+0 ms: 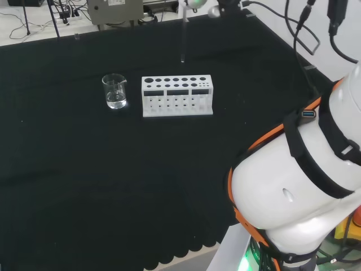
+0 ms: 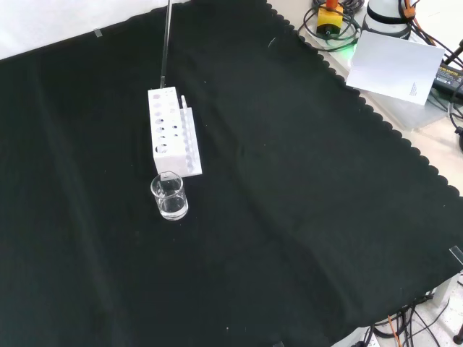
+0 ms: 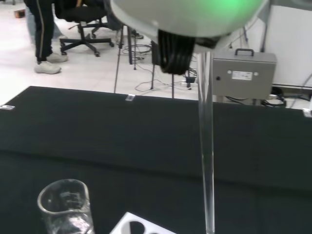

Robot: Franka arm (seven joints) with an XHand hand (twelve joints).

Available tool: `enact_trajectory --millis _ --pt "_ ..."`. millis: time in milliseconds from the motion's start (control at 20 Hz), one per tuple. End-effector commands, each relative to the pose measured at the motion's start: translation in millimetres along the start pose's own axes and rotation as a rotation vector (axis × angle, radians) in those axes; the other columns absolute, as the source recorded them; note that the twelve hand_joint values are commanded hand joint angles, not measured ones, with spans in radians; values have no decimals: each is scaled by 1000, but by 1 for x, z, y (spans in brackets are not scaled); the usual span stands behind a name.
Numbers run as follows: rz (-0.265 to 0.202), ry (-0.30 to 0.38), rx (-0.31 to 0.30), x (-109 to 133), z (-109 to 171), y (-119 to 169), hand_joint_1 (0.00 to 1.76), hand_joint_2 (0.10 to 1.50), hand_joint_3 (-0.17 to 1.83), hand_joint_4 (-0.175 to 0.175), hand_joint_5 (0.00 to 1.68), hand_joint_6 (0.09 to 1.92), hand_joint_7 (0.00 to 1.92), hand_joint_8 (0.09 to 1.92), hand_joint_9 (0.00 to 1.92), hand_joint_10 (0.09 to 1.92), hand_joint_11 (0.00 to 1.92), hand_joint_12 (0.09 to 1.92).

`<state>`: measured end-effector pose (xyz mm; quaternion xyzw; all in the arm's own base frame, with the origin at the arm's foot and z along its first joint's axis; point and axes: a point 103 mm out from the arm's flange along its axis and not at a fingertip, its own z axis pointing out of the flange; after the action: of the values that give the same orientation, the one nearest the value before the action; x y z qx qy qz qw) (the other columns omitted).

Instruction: Stir in the beaker to the left of the white test tube rack with the glass rod.

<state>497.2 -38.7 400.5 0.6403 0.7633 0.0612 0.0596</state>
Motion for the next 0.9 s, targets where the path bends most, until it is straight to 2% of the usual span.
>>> enact_trajectory --millis 50,900 --pt "-87 22 -4 38 4 28 1326 614 772 -175 1194 594 1303 940 1705 610 1595 968" --pt "-268 82 0 111 18 86 1326 613 773 -175 1197 589 1306 936 1705 607 1595 969"
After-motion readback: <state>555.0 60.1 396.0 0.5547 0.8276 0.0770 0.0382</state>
